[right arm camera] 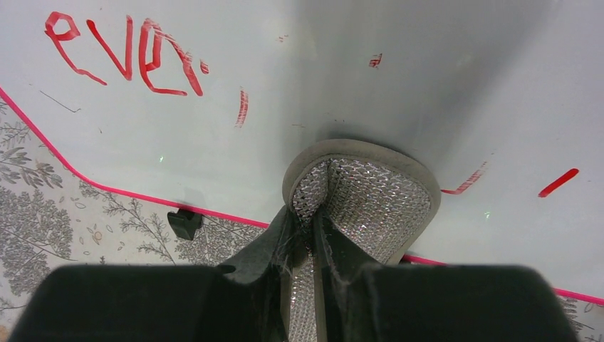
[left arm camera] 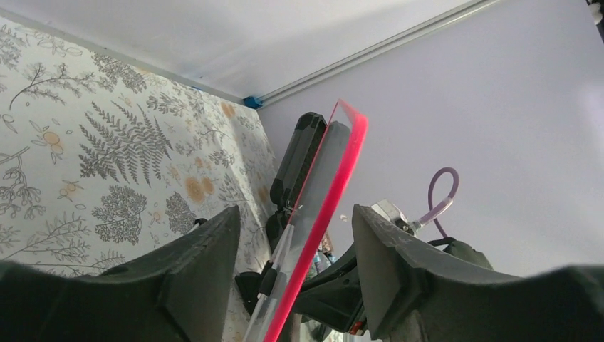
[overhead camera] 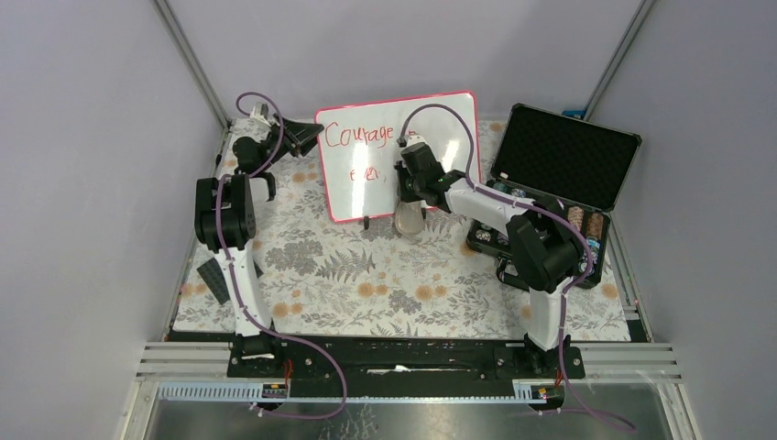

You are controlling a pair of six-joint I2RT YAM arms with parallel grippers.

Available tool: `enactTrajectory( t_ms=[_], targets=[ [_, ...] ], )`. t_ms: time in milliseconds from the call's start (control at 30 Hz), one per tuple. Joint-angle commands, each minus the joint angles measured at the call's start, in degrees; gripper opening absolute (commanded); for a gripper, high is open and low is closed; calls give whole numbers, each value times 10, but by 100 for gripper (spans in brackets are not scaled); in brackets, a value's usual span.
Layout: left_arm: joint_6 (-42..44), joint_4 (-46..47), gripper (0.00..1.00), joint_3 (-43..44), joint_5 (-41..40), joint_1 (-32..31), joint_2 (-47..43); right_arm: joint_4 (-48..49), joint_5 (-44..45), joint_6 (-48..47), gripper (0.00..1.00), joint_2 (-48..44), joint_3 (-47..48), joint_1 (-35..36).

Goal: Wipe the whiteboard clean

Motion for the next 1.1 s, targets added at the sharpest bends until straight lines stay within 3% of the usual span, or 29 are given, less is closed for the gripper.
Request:
enactTrajectory(
  t_ms=[0, 467, 700, 867, 1067],
  targets=[
    [-25, 109, 58, 25, 13, 2, 0, -12, 48, -43, 0, -18, 34, -1],
    [14, 84, 35, 38, 33, 1, 1, -48, 95, -114, 0, -22, 82, -34],
    [35, 80, 19, 42, 46, 2, -1, -52, 62, -93, 0, 34, 139, 9],
    [48, 74, 10, 39, 51, 2, 1, -91, 59, -85, 0, 118, 262, 69],
    [86, 26, 1, 23, 43, 1, -17, -213, 58, -79, 0, 249, 501, 118]
  ],
)
